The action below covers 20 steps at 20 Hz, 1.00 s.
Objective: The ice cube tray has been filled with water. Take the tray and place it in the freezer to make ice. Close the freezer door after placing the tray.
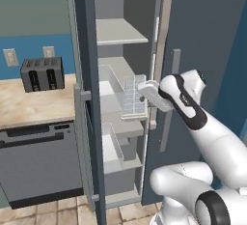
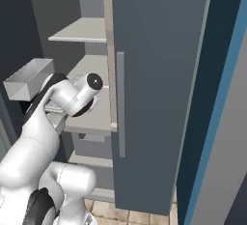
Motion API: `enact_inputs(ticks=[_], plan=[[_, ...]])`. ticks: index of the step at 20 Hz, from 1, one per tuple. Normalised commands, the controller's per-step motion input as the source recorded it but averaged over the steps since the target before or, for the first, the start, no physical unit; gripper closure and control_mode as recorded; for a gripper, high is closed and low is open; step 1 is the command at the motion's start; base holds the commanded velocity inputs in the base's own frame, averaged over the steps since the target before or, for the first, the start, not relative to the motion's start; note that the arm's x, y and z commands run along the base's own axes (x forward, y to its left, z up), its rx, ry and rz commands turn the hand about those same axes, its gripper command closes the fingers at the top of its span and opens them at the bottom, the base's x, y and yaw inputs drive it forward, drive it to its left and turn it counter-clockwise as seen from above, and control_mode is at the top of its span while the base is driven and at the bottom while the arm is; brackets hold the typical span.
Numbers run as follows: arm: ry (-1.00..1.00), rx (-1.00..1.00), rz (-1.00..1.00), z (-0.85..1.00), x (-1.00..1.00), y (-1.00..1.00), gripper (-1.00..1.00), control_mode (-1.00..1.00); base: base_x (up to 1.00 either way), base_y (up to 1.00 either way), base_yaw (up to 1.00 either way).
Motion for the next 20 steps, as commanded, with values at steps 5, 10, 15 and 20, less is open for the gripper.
enact_inputs(ticks=[5,10,15,20], plan=[[0.00,0.00,-0.03,0.04,0.36,0.02,1.00,-1.00,0.00,0.00,0.00],[0.00,0.00,-0.03,0.02,0.34,0.04,1.00,-1.00,0.00,0.00,0.00],[0.00,0.00,-0.04,0.02,0.25,0.13,1.00,-1.00,0.00,0.00,0.00],[0.00,0.00,-0.06,0.02,0.09,0.14,1.00,-1.00,0.00,0.00,0.00]])
